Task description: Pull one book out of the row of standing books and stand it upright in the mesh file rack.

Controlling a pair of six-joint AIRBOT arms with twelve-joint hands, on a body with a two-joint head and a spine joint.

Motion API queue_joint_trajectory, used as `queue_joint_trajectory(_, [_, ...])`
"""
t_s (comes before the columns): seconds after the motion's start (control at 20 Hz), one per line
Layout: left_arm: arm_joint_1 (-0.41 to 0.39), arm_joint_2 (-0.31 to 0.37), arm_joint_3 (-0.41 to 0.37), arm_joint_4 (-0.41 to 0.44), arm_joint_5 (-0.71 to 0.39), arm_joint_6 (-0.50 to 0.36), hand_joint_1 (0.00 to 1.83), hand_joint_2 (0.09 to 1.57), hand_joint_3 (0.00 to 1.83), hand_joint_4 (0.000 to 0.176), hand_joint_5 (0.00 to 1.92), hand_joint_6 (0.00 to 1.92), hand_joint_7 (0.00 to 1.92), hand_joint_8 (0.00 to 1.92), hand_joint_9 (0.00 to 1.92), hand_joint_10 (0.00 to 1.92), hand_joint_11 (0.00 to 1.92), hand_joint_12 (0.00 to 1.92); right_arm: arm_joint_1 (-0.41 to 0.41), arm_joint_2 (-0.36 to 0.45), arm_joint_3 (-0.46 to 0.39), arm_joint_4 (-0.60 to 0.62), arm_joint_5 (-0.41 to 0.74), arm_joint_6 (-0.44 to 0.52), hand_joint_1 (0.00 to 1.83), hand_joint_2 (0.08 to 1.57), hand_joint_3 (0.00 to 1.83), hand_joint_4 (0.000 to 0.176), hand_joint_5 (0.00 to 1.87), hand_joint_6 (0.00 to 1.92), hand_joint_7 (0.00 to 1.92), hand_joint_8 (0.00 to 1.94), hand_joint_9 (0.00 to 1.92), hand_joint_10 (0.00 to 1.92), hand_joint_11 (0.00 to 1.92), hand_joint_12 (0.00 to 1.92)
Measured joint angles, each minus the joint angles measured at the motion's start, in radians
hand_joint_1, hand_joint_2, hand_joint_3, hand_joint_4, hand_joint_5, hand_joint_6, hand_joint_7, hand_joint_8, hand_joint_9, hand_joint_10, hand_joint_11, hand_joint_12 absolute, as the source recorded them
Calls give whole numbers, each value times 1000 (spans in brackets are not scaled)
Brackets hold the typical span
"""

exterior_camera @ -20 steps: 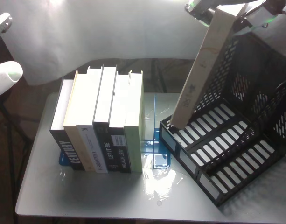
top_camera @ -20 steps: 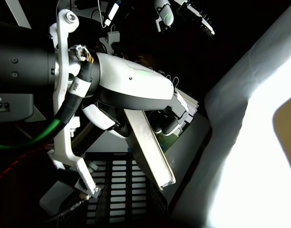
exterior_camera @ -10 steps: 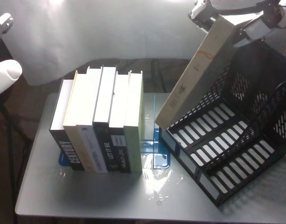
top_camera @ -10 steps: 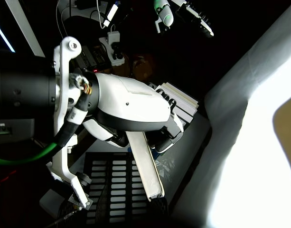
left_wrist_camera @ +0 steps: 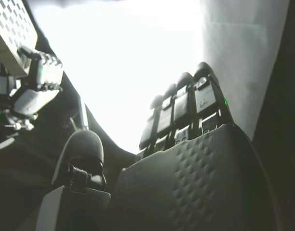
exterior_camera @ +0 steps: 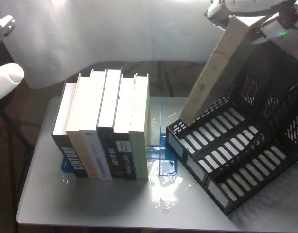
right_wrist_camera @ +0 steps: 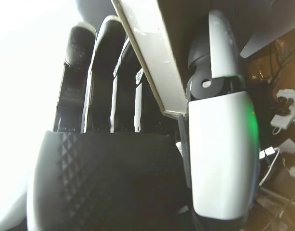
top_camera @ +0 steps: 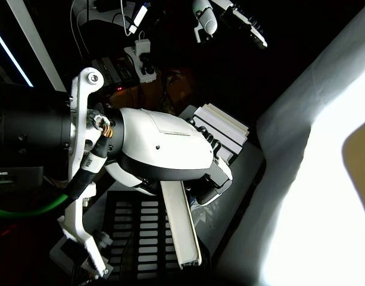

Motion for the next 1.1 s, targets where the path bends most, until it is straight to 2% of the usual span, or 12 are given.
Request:
queue_joint_trajectory(0.1, [0,-5,6,-3,0,0,49,1448,2,8,0,0,0,0,0,0,0,0,0,-2,2,-45,-6,46,1330,1261,0,0,659,1259,709,1489,679,1658,634,1829])
queue_joint_trajectory(0.2, [0,-6,6,-2,1,0,9,1450,2,18,0,0,0,0,0,0,0,0,-6,-12,6,-114,-6,98,1183,1292,6,0,646,1275,716,1694,694,1736,668,1913])
queue_joint_trajectory(0.35, [0,-6,6,-3,2,0,3,1451,2,21,0,0,0,0,0,0,0,0,-26,-19,14,-138,-5,121,1166,1314,4,0,610,1293,694,1758,759,1807,788,1921])
queue_joint_trajectory(0.5, [0,-6,6,-1,1,0,19,1456,2,17,0,0,0,0,0,0,0,0,-37,-25,33,-166,-14,148,1187,1286,0,0,647,1278,754,1645,749,1665,658,1917])
queue_joint_trajectory(0.55, [0,-6,6,-2,1,0,20,1453,0,21,0,0,0,0,0,0,0,0,-38,-26,39,-168,-16,148,1312,1253,0,0,686,1154,757,1514,741,1658,665,1884])
queue_joint_trajectory(0.6, [0,-6,6,-3,2,0,5,1450,0,24,0,0,0,0,0,0,0,0,-43,-29,46,-169,-23,150,1202,1261,4,0,694,1203,774,1614,805,1700,746,1914])
queue_joint_trajectory(0.7, [0,-6,6,-2,2,0,0,1445,0,25,0,0,0,0,0,0,0,0,-49,-36,56,-172,-27,157,1178,1296,10,0,628,1281,723,1710,790,1789,772,1920])
queue_joint_trajectory(0.85, [0,-7,6,-3,2,0,3,1450,0,20,0,0,0,0,0,0,0,0,-56,-48,75,-175,-28,169,1305,1264,0,0,661,1172,731,1551,734,1723,686,1921])
queue_joint_trajectory(0.9, [0,-7,6,-3,3,0,0,1446,0,23,0,0,0,0,0,0,0,0,-56,-48,79,-176,-28,170,1204,1286,9,0,645,1245,724,1675,745,1755,701,1921])
queue_joint_trajectory(0.95, [0,-7,7,-2,3,0,0,1445,0,26,0,0,0,0,0,0,0,0,-56,-51,87,-174,-30,171,1186,1288,1,0,656,1240,732,1694,782,1782,759,1921])
queue_joint_trajectory(1.0, [0,-7,8,-2,3,0,0,1448,0,32,0,0,0,0,0,0,0,0,-59,-55,94,-175,-34,172,1201,1263,0,0,710,1176,765,1627,769,1693,691,1921])
queue_joint_trajectory(1.1, [0,-7,8,-2,4,0,0,1444,0,34,0,0,0,0,0,0,0,0,-68,-63,107,-177,-38,174,1170,1307,8,0,625,1277,693,1753,718,1781,684,1921])
